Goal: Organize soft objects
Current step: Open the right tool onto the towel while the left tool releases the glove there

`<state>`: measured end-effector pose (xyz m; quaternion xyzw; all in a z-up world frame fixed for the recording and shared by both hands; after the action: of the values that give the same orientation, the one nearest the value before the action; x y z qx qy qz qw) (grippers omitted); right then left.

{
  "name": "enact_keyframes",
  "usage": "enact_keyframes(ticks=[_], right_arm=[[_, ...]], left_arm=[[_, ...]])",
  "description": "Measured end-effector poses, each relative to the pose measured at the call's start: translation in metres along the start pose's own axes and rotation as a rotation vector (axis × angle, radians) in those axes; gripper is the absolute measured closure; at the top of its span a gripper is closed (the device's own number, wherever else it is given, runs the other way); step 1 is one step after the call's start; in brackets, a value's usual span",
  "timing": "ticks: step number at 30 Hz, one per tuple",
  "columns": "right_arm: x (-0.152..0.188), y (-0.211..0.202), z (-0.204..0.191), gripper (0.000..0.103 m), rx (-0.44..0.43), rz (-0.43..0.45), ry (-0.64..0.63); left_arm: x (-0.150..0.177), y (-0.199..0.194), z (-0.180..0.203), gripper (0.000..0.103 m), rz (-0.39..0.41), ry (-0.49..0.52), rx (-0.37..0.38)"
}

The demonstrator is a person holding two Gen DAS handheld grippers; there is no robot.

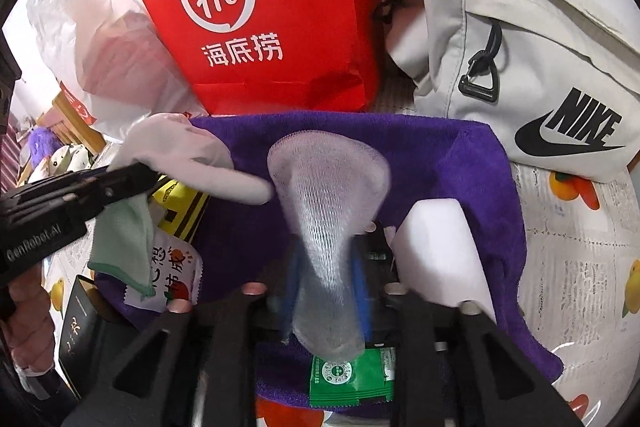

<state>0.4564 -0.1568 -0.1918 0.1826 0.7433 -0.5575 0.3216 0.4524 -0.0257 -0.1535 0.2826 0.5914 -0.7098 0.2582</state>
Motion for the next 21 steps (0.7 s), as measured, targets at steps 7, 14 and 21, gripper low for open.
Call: enact_keyframes(ticks=[7, 14, 21], right_arm=[[-0.008, -0.012, 0.001, 0.046, -0.004, 0.045, -0.001], [-0.013, -0.019, -0.004, 0.032, 0.008, 0.075, -0.019], [-0.016, -0.030, -0.004, 0.025, 0.049, 0.073, -0.014]], left_arm=[[-0.004, -0.005, 0.006, 0.055, 0.026, 0.015, 0.007], [-0.008, -0.014, 0.005, 0.046, 0.042, 0.010, 0.000], [-0.014, -0.030, 0.006, 0.035, 0.063, 0.017, -0.026]])
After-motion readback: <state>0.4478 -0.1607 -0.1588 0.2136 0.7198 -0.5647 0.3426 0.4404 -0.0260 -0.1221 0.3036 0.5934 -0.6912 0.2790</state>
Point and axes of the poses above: each gripper's, at about its wrist camera, not at the fingertips, and y roughly the way its jaws point, z to its right, x to its underside, the point moved 8 cm from there along y, roughly the way its jaws point, and after that the axes turned 9 degrees about z, right-handed, at the moved point
